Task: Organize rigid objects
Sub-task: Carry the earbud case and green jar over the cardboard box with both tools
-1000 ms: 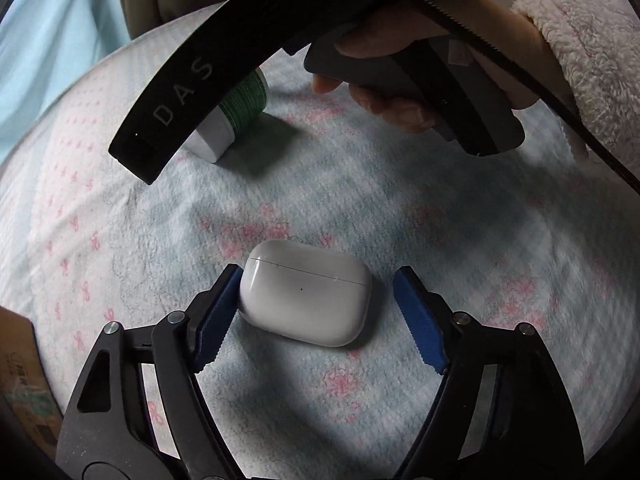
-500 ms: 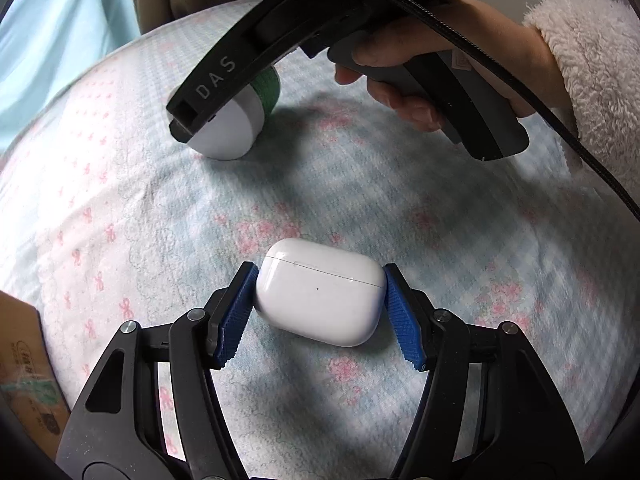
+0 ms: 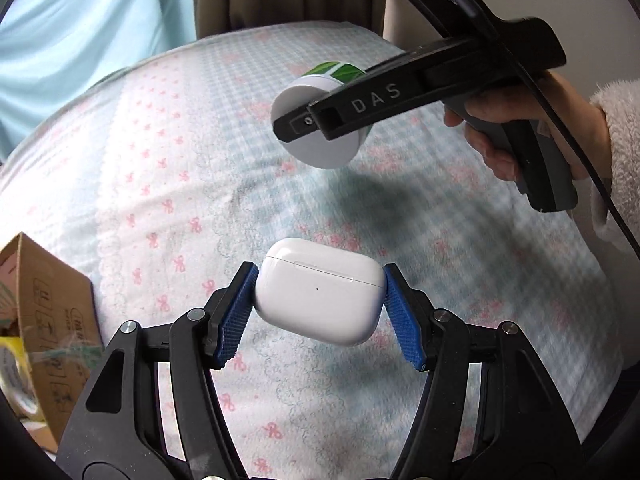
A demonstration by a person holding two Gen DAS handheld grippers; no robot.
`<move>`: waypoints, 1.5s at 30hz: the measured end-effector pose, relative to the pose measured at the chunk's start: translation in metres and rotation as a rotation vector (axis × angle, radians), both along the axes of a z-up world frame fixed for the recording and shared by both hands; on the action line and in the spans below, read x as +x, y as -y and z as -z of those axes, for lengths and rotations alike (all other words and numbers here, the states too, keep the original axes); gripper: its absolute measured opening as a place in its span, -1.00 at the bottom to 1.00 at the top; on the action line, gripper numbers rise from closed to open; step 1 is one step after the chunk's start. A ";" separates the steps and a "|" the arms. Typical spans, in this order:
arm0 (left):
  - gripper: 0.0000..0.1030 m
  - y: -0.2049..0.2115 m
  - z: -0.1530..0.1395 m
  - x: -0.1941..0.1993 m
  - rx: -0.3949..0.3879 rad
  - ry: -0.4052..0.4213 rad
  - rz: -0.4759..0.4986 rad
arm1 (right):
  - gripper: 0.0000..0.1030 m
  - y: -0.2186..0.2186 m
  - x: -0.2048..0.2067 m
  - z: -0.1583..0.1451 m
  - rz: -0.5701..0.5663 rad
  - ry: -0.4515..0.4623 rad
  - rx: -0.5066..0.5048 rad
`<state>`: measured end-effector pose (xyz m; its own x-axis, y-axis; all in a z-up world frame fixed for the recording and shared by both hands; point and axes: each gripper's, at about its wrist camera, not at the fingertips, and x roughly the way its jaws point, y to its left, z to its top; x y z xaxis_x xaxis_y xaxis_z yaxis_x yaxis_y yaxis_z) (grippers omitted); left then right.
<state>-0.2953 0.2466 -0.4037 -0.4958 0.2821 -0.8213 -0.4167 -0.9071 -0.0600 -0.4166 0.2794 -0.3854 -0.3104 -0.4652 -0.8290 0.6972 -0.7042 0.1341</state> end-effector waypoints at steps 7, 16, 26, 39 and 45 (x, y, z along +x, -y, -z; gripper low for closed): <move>0.16 0.058 -0.079 0.010 0.061 -0.044 -0.126 | 0.02 0.012 0.036 -0.083 0.044 -0.015 -0.015; 0.16 0.166 -0.163 0.030 0.062 -0.070 -0.289 | 0.02 0.062 0.085 -0.181 0.132 0.043 -0.114; 0.16 0.308 -0.190 0.033 0.044 -0.052 -0.317 | 0.02 0.166 0.131 -0.199 0.220 0.109 -0.146; 0.16 0.429 -0.156 -0.002 0.009 -0.014 -0.133 | 0.02 0.280 0.167 -0.176 0.372 0.138 -0.099; 0.16 0.449 -0.104 -0.022 0.007 0.051 -0.046 | 0.02 0.321 0.173 -0.131 0.343 0.178 -0.027</move>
<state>-0.3173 -0.2027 -0.2998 -0.4664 0.2659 -0.8437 -0.3708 -0.9247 -0.0864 -0.2440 -0.0415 -0.2541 -0.3037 -0.3822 -0.8727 0.3861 -0.8868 0.2541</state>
